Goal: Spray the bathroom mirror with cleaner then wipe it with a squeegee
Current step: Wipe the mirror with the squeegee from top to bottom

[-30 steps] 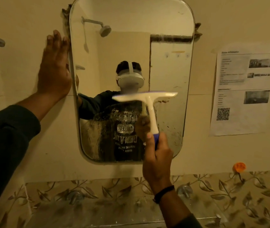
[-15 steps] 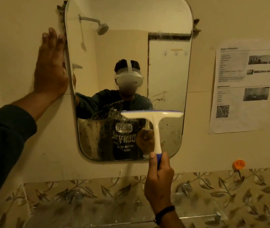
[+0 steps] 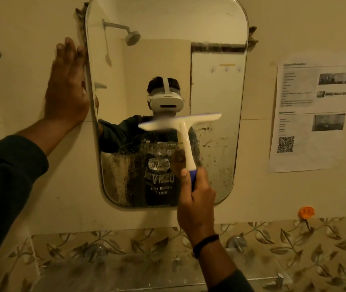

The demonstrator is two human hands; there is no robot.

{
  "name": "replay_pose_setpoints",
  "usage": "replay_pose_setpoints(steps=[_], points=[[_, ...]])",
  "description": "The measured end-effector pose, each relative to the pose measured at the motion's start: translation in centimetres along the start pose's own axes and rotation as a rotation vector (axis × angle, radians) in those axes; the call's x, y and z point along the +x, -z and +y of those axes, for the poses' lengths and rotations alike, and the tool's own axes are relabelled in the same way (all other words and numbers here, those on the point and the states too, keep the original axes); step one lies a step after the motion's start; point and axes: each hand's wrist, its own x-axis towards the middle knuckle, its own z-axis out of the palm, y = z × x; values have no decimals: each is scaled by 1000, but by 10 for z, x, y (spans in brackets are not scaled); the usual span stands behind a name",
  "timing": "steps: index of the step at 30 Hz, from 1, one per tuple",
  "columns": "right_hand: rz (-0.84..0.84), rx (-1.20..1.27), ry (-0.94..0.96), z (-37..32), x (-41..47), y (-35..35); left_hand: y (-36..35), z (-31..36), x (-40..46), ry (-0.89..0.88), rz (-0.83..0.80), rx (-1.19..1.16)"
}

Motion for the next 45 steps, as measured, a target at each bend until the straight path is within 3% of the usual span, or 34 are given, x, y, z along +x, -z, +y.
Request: replay_pose_setpoints(steps=[8, 19, 28, 38, 45], points=[[-19, -82, -127, 27, -76, 1, -1, 1, -1, -5, 13, 4], [13, -7, 18, -17, 8, -14, -3, -1, -2, -6, 23, 28], [-74, -140, -105, 25, -88, -6, -4, 1, -4, -10, 45, 15], [-69, -79, 50, -39, -6, -37, -3, 0, -3, -7, 35, 13], [-122, -142, -80, 14, -80, -39, -1, 0, -4, -19, 18, 27]])
